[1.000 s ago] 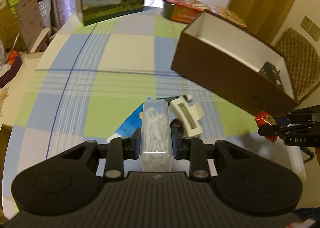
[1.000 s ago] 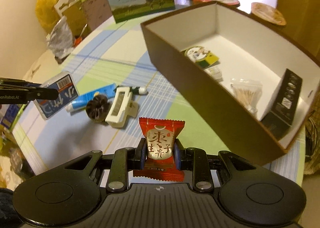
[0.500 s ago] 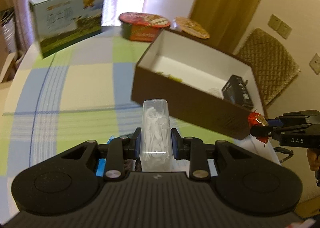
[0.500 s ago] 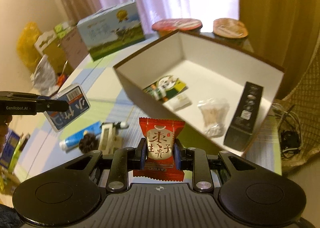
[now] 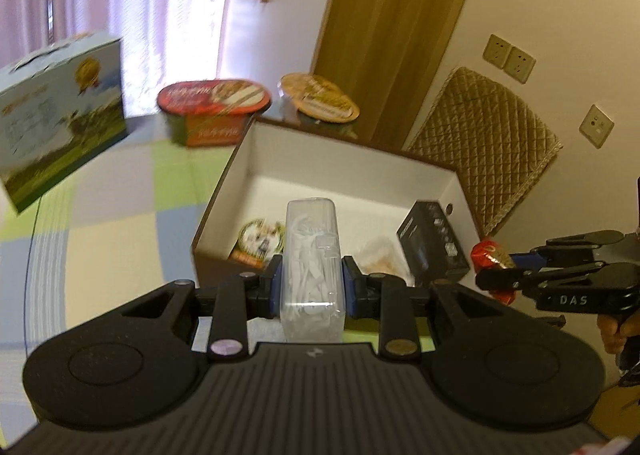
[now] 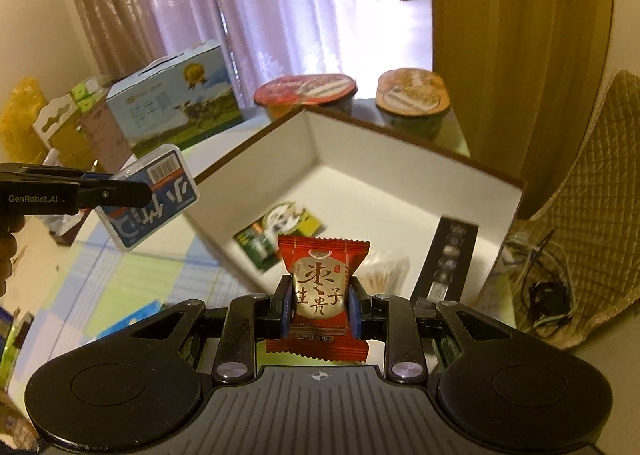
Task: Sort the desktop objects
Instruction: 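Lift the floss case and candy packet and carry both over the brown box, then lower both items into the brown box and open both grippers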
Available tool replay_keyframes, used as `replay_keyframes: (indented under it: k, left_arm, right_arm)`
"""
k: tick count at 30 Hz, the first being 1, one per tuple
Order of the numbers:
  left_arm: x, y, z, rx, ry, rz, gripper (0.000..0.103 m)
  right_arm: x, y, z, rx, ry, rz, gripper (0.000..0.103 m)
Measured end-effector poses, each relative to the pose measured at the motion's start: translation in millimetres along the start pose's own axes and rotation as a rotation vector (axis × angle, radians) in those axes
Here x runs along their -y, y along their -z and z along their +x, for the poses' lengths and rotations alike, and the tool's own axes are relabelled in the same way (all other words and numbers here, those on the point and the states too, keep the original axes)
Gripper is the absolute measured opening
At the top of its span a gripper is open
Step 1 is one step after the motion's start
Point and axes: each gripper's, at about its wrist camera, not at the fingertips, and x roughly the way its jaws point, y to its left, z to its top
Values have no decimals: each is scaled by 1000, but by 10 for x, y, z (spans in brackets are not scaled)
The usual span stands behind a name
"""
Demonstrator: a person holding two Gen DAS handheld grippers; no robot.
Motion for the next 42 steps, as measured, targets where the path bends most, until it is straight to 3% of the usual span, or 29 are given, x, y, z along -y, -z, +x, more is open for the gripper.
replay_keyframes:
  k: [6, 18, 30, 42]
  left_arm:
    - [108, -295, 301, -2, 23, 61, 24]
    - [102, -693, 1338, -120, 3, 114, 24]
    - [-123, -841, 2123, -208, -86, 78, 25]
    - [-280, -867, 2611, -267, -141, 78, 25]
  right_arm:
    - [92, -239, 277, 3, 47, -11, 24]
    - [339, -672, 1130, -67, 109, 36, 24]
    - [463, -736, 1789, -166, 125, 99, 24]
    - [551, -765, 2048, -203, 136, 113, 24]
